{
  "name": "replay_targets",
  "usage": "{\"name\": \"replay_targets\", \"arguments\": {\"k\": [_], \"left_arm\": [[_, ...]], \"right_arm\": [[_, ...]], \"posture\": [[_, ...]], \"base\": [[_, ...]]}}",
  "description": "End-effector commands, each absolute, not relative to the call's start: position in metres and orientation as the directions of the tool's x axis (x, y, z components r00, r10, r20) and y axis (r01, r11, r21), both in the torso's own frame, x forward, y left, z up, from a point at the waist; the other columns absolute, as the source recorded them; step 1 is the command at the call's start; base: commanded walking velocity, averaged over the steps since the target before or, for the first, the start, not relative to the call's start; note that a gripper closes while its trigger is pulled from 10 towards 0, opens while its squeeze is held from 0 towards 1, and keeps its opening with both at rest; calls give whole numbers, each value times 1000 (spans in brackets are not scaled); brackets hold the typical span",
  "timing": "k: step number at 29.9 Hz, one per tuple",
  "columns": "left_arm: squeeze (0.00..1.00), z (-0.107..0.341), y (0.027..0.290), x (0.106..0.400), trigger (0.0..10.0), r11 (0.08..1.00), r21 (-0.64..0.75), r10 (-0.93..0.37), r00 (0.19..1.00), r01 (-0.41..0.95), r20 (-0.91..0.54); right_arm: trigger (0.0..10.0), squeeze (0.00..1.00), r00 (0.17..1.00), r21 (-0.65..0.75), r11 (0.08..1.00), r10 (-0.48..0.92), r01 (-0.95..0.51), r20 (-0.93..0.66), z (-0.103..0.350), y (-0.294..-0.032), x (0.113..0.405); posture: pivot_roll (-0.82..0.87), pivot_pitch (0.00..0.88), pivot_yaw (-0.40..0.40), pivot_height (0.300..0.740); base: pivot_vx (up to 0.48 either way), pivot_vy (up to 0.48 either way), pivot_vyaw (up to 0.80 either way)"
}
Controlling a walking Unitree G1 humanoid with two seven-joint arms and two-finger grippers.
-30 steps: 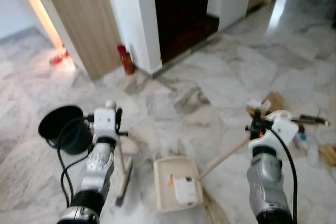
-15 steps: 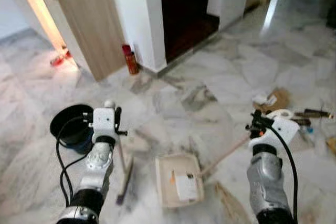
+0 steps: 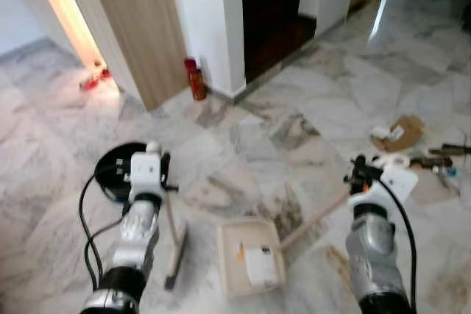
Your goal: Sweep floor
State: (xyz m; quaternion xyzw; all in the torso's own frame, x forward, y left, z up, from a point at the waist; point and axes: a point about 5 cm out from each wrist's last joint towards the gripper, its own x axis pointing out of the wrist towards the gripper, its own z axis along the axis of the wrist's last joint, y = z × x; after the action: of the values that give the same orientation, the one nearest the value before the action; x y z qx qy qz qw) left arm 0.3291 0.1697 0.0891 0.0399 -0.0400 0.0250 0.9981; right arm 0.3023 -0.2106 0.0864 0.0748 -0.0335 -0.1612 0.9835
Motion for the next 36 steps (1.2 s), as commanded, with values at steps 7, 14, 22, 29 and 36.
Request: {"name": "replay_targets", "arguments": {"k": [7, 14, 22, 29, 36], "left_arm": [[0, 100, 182, 333, 10000, 991, 110, 67, 991, -80, 119], [0, 105, 187, 335, 10000, 988, 126, 76, 988, -93, 135], [0, 104, 193, 330, 10000, 984, 128, 101, 984, -120, 145], [0, 104, 193, 330, 10000, 984, 127, 104, 984, -123, 148], [0, 104, 192, 330, 10000, 983, 115, 127, 980, -146, 156]], "right_arm": [[10000, 0, 948, 196, 941, -301, 277, 105, 102, -200, 310], [10000, 0, 948, 206, 939, -302, 277, 103, 100, -199, 310], [10000, 0, 961, 208, 949, -261, 238, 93, 100, -191, 314], [10000, 0, 966, 210, 954, -238, 212, 104, 103, -186, 319], [10000, 0, 972, 201, 961, -211, 189, 98, 103, -185, 321]], "posture": [[-169, 0, 86, 740], [-107, 0, 83, 740], [-72, 0, 55, 740], [-53, 0, 41, 740], [-30, 0, 0, 740]], "base": [[0, 395, 0], [0, 394, 0], [0, 395, 0], [0, 395, 0], [0, 394, 0]]}}
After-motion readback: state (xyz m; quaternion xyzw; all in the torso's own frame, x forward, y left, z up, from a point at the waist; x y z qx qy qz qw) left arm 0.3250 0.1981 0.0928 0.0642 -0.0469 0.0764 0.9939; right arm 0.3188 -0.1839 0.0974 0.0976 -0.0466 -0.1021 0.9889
